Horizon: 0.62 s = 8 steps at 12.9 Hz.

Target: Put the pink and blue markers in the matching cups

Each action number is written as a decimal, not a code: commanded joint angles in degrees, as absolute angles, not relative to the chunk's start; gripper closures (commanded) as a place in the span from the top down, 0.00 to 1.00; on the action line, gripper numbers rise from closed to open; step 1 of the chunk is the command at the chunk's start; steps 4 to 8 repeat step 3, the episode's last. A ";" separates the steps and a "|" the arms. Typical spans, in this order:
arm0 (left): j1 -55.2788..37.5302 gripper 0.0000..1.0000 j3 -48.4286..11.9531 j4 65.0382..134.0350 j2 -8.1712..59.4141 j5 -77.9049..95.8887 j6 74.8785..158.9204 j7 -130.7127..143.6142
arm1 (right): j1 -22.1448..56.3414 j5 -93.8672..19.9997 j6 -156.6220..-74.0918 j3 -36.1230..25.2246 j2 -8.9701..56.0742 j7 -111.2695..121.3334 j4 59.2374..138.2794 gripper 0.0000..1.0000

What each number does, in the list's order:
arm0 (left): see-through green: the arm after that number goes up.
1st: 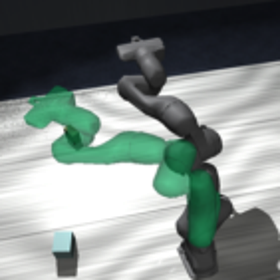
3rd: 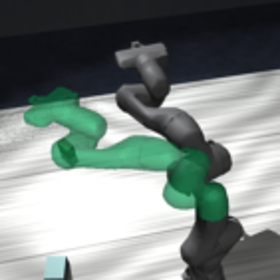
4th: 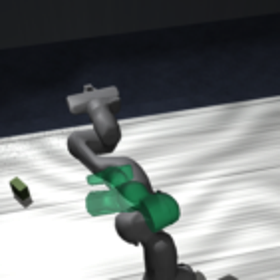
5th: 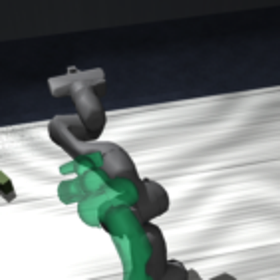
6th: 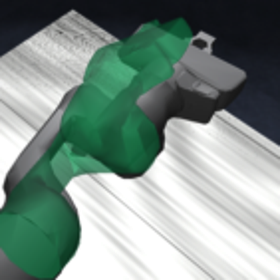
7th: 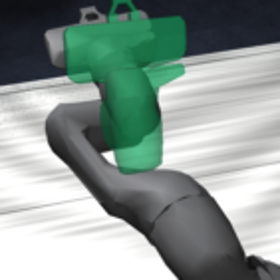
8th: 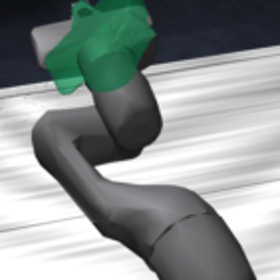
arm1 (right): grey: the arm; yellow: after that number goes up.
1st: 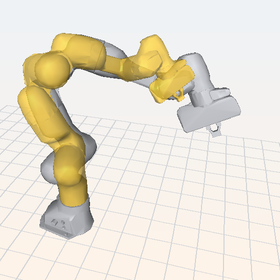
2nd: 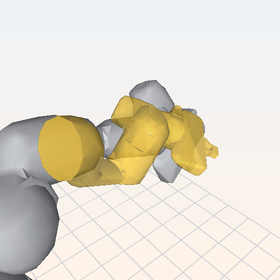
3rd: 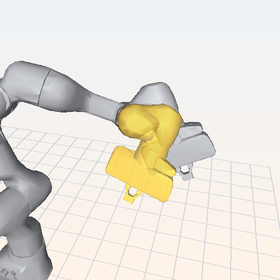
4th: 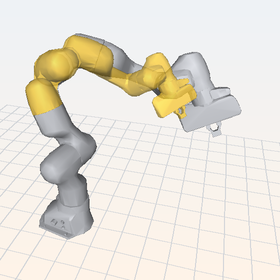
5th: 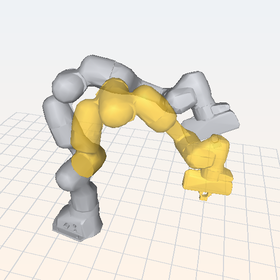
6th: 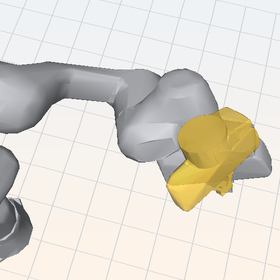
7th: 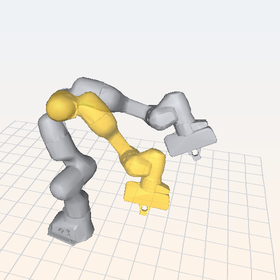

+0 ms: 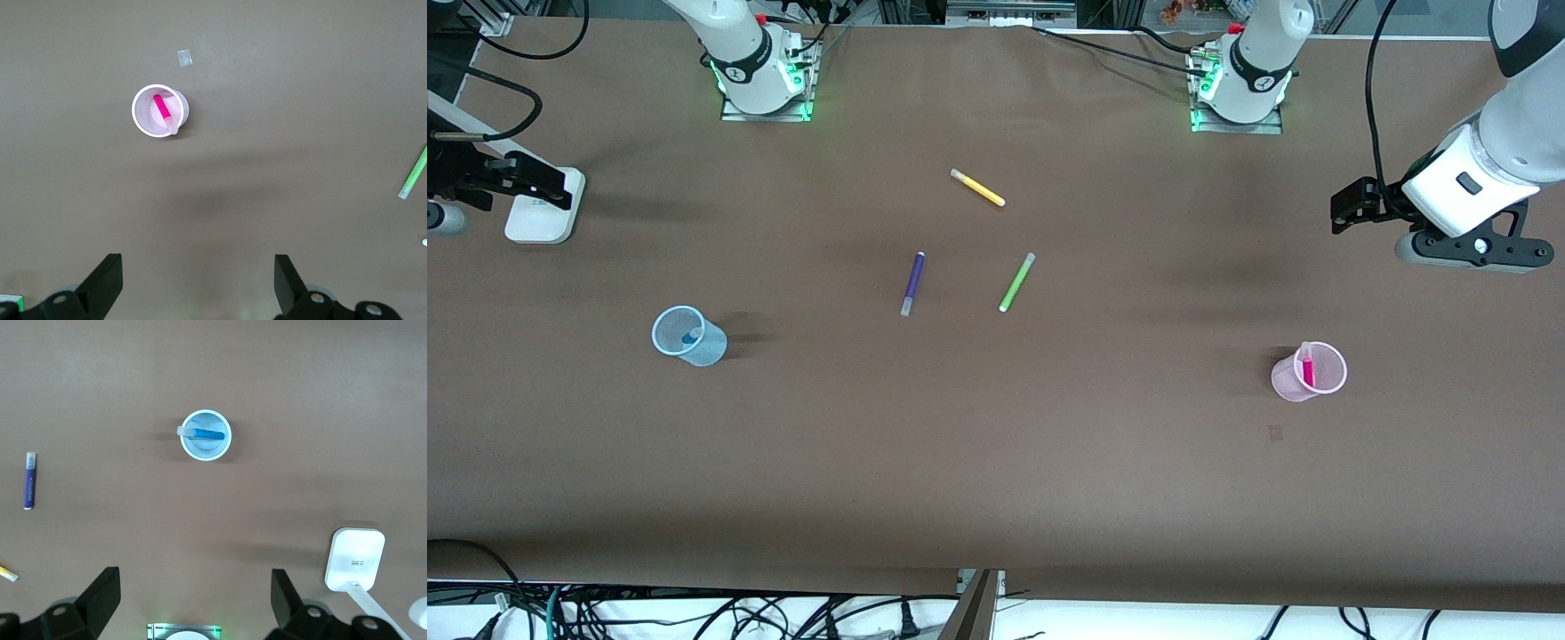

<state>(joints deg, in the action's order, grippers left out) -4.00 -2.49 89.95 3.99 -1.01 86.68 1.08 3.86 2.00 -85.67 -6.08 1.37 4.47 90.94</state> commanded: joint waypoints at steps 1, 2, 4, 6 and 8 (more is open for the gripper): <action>-3.25 1.00 -2.90 89.30 4.22 0.00 85.87 -0.18 | 3.96 2.72 -85.61 -6.24 1.85 5.01 90.26 1.00; -3.25 1.00 -2.90 89.30 4.22 0.00 85.87 -0.18 | 3.96 2.72 -85.69 -6.15 1.85 5.01 90.26 1.00; -3.25 1.00 -2.90 89.21 4.22 0.00 85.87 -0.26 | 3.96 2.72 -85.69 -6.24 1.85 5.10 90.26 1.00; -3.25 1.00 -2.90 89.21 4.22 0.00 85.87 -0.26 | 3.96 2.72 -85.69 -6.24 1.85 5.10 90.26 1.00; -3.25 1.00 -2.90 89.21 4.22 0.00 85.87 -0.26 | 3.96 2.72 -85.69 -6.24 1.85 5.10 90.26 1.00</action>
